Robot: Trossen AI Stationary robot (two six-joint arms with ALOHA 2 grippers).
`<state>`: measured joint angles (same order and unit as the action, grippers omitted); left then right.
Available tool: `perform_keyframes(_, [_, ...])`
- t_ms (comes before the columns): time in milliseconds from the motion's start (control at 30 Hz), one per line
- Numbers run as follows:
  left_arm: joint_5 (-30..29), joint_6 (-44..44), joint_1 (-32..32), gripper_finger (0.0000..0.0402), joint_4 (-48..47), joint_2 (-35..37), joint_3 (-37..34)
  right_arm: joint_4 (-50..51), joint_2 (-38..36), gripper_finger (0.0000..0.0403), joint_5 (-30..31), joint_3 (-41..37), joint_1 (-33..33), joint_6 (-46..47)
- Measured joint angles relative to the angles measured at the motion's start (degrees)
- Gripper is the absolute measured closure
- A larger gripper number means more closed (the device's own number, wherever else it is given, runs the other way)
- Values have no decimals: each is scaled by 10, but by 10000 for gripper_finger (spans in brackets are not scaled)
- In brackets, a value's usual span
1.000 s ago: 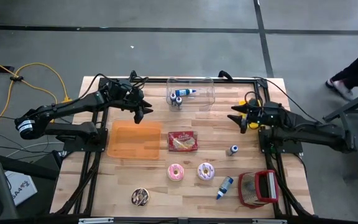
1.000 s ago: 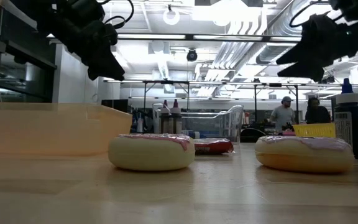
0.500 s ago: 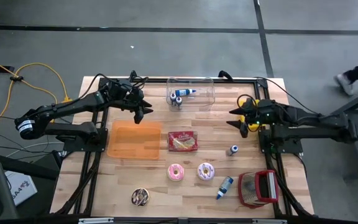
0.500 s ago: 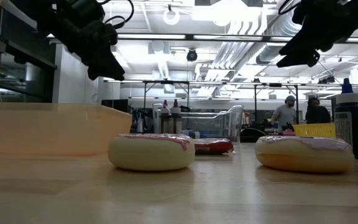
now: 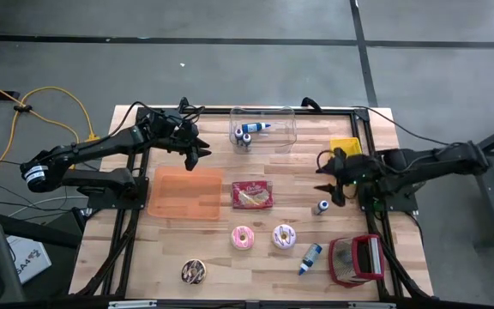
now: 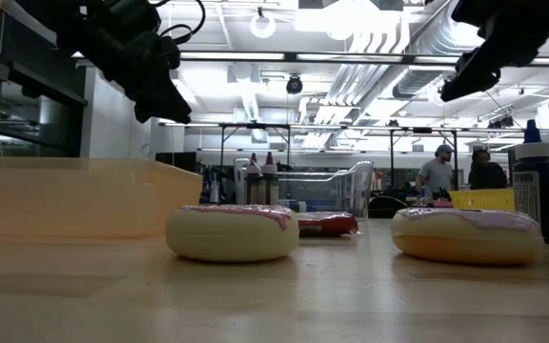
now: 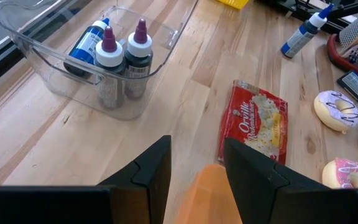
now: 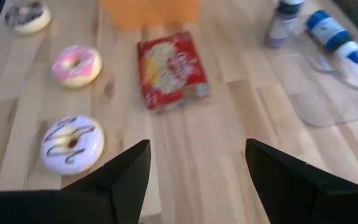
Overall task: Pick & Place Food Item
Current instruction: Put the top blue food coloring bottle into the transparent bin
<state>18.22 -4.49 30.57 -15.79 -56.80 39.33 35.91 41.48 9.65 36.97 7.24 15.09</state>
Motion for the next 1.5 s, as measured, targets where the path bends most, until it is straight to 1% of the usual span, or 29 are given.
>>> perform_keyframes(267, [0,0,0,260,0,0,0,0,21,152,38,0,97,6])
perform_keyframes(400, [0,0,0,260,0,0,0,11,21,152,50,0,131,45])
perform_keyframes(700, [0,0,0,260,0,0,0,86,22,152,54,0,190,164])
perform_keyframes(1000, [0,0,0,260,0,0,0,117,51,152,54,0,225,216])
perform_keyframes(1200, [0,0,0,260,0,0,0,143,74,152,55,0,226,244])
perform_keyframes(1500, [0,0,0,260,0,0,0,143,120,152,53,0,226,256])
